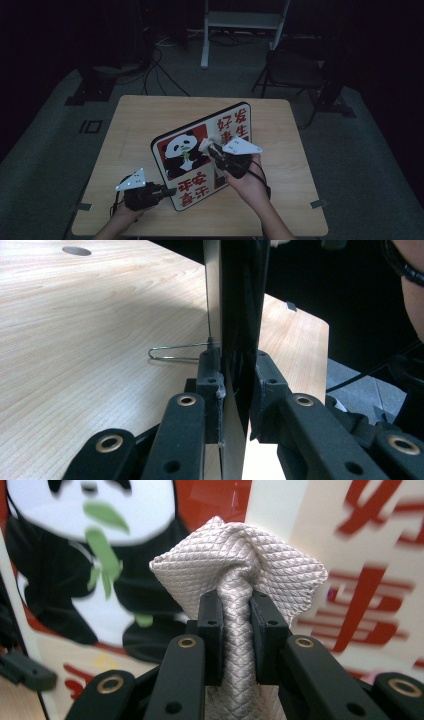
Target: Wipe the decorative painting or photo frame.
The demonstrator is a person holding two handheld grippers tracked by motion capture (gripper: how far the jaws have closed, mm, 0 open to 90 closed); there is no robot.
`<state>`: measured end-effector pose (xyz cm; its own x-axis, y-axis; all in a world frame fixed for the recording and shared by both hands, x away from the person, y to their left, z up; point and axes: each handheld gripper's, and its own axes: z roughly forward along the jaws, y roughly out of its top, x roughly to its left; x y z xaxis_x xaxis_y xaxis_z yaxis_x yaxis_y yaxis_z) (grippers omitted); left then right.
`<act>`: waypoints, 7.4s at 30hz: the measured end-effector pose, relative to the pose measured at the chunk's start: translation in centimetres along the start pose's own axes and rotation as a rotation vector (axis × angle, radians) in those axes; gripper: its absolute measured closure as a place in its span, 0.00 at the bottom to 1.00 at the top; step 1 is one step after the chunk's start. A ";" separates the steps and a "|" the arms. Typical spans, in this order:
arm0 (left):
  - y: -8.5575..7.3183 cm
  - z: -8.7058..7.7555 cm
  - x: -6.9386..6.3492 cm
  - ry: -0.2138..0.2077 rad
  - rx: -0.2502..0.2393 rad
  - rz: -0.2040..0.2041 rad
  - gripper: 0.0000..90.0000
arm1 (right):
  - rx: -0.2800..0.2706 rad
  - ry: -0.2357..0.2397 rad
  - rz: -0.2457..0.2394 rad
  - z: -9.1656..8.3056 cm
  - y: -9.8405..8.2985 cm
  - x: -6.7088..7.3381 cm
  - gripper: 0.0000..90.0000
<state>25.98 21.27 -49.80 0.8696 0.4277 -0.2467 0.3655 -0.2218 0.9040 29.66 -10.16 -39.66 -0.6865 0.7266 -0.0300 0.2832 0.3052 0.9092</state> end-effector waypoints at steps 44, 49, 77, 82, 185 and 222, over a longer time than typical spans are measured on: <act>0.0 0.0 -0.1 -0.001 0.001 0.003 0.88 | 0.312 0.058 0.068 2.5 -11.3 1.2 0.86; 0.1 0.0 -0.3 0.001 0.007 0.009 0.88 | 0.341 0.057 0.063 2.7 -12.0 1.2 0.86; 0.1 0.2 0.0 -0.005 -0.003 -0.005 0.88 | 0.014 0.043 0.043 -3.2 -1.5 0.0 0.87; 0.2 0.5 0.0 -0.007 -0.006 -0.006 0.88 | -0.065 0.045 0.015 -4.0 1.7 0.2 0.87; 0.4 1.6 -0.3 -0.011 -0.004 0.004 0.88 | 0.382 0.108 0.089 2.5 -12.5 2.0 0.86; 0.4 1.6 -0.3 -0.013 -0.006 0.000 0.88 | -0.180 0.078 -0.042 -3.2 6.7 2.5 0.86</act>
<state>26.41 19.69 -49.91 0.8739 0.4162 -0.2513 0.3638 -0.2169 0.9059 27.73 -8.24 -32.30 -0.7466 0.6639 -0.0436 0.1335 0.2137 0.9677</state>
